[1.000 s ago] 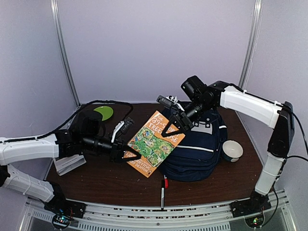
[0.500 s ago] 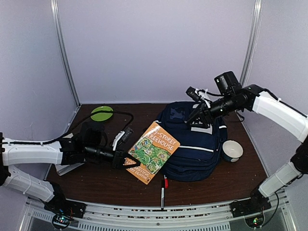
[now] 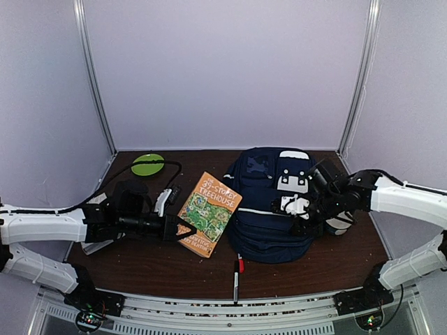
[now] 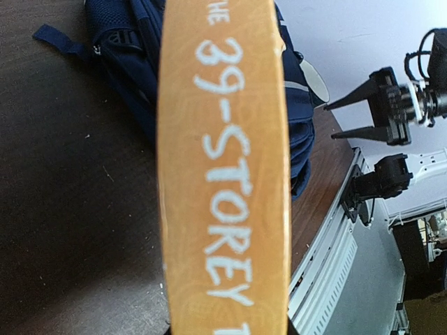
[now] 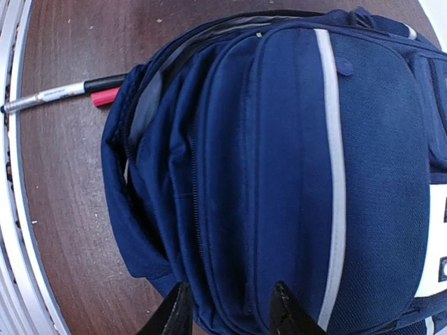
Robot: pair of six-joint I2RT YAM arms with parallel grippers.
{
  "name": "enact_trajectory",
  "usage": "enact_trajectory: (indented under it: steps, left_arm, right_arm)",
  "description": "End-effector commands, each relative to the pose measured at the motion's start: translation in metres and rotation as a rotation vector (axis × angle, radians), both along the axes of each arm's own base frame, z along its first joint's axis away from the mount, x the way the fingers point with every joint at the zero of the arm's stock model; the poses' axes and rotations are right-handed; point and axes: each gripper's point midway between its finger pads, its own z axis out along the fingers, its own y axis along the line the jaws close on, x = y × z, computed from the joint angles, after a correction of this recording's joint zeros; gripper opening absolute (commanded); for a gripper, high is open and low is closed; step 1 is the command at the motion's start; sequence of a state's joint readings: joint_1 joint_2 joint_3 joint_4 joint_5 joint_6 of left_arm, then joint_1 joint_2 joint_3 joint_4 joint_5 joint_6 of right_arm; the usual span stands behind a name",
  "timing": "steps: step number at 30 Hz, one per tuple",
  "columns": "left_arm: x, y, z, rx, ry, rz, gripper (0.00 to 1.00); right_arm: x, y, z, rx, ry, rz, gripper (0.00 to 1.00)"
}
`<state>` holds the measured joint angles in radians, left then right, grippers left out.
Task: Pack the student bag
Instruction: Pick up the largest pocket of the bag from the student bag.
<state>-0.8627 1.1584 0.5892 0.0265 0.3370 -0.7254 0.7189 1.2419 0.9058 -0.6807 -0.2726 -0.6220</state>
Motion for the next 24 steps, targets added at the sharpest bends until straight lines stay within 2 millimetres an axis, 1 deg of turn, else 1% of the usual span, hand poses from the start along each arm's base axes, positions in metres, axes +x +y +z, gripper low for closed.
enact_trajectory:
  steps: [1, 3, 7, 12, 15, 19, 20, 21, 24]
  left_arm:
    - [0.017, -0.009, 0.036, -0.138, -0.078, 0.053, 0.0]
    - [0.017, -0.008, 0.032, -0.14, -0.066, 0.059, 0.0]
    - [0.018, -0.006, 0.032, -0.15, -0.063, 0.077, 0.0]
    - [0.018, -0.004, 0.031, -0.14, -0.066, 0.084, 0.0]
    - [0.018, -0.003, 0.03, -0.134, -0.068, 0.087, 0.0]
    - [0.019, -0.002, 0.027, -0.125, -0.065, 0.094, 0.0]
    - [0.019, -0.001, 0.027, -0.125, -0.065, 0.095, 0.0]
    - [0.018, -0.001, 0.026, -0.122, -0.066, 0.094, 0.0]
    - [0.018, 0.0, 0.024, -0.123, -0.063, 0.097, 0.0]
  right_arm:
    - [-0.003, 0.003, -0.007, -0.098, -0.134, 0.071, 0.4]
    - [-0.009, 0.007, -0.015, -0.125, -0.134, 0.102, 0.44]
    - [-0.014, 0.015, -0.026, -0.166, -0.136, 0.141, 0.47]
    - [-0.015, 0.025, -0.036, -0.226, -0.161, 0.166, 0.44]
    - [-0.02, 0.031, -0.04, -0.232, -0.16, 0.193, 0.43]
    - [-0.028, 0.035, -0.05, -0.27, -0.151, 0.233, 0.42]
    - [-0.028, 0.036, -0.051, -0.277, -0.158, 0.237, 0.41]
    - [-0.026, 0.037, -0.052, -0.281, -0.171, 0.228, 0.36]
    - [-0.014, 0.038, -0.049, -0.302, -0.212, 0.179, 0.13]
